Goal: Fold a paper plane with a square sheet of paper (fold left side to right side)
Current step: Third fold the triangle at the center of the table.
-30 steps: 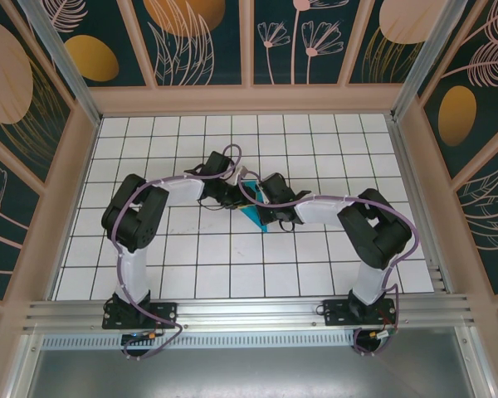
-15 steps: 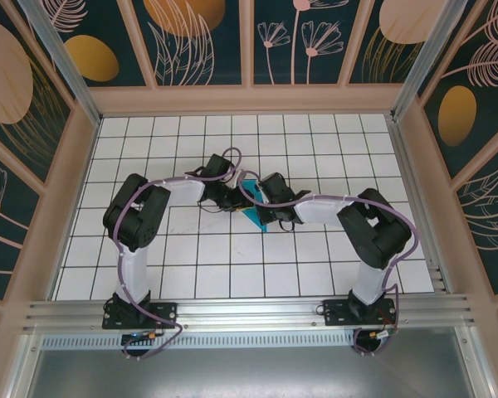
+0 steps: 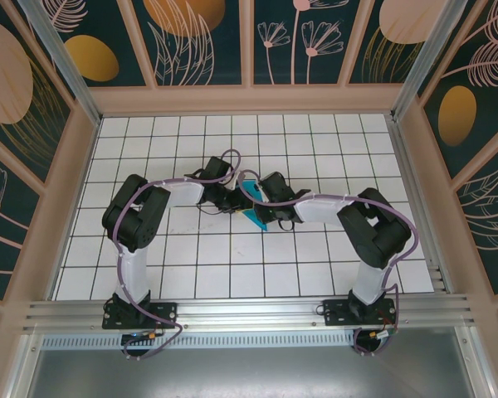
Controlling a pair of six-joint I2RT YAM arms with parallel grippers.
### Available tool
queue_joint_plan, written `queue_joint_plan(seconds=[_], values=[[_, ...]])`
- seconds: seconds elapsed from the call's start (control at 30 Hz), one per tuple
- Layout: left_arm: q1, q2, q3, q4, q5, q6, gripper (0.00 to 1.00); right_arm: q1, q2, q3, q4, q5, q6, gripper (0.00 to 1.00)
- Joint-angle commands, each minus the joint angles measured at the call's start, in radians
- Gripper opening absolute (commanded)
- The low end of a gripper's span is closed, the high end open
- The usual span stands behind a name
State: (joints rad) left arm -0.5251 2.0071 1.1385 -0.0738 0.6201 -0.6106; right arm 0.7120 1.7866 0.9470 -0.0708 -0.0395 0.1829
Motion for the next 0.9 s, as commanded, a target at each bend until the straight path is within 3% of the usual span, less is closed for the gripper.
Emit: queue_joint_plan(seconds=[0.0, 0.2, 0.5, 0.87], values=[[-0.007, -0.007, -0.028, -0.031, -0.03, 0.012, 0.29, -0.022, -0.089, 0.01, -0.033, -0.041, 0.018, 0.32], [-0.007, -0.008, -0.027, -0.03, -0.032, 0.012, 0.29, -0.061, -0.223, -0.058, -0.033, -0.171, 0.045, 0.45], [-0.007, -0.014, -0.025, -0.033, -0.036, 0.012, 0.29, -0.09, -0.238, -0.146, 0.106, -0.591, 0.157, 0.37], [-0.007, -0.013, -0.022, -0.035, -0.039, 0.013, 0.29, -0.092, -0.104, -0.119, 0.063, -0.591, 0.155, 0.36]])
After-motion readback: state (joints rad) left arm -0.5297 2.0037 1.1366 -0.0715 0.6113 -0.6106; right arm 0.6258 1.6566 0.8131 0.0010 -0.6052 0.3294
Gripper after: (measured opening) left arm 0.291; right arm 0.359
